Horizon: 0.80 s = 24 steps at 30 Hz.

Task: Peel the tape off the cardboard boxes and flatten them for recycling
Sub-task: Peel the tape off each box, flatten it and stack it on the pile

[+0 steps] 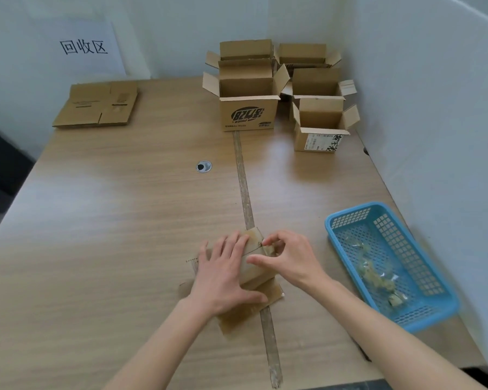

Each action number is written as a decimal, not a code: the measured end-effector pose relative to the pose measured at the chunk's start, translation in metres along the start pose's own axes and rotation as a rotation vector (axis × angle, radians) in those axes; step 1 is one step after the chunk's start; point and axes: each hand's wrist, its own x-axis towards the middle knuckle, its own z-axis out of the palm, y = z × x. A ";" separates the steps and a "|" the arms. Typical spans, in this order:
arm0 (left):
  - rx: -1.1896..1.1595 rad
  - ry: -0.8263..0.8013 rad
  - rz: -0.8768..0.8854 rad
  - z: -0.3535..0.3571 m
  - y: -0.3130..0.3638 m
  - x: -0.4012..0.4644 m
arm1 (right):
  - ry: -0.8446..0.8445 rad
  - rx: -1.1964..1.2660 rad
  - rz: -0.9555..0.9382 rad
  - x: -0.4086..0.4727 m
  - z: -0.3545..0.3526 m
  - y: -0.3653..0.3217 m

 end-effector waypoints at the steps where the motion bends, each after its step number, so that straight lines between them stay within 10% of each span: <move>1: 0.066 0.042 0.024 0.007 -0.003 0.000 | -0.004 -0.011 0.013 0.001 0.002 0.000; 12: -0.015 0.195 0.104 0.010 -0.011 0.004 | 0.222 0.395 0.405 0.013 0.009 0.014; 24: 0.021 0.178 0.161 0.005 -0.023 0.008 | 0.079 0.795 0.601 0.011 0.007 0.014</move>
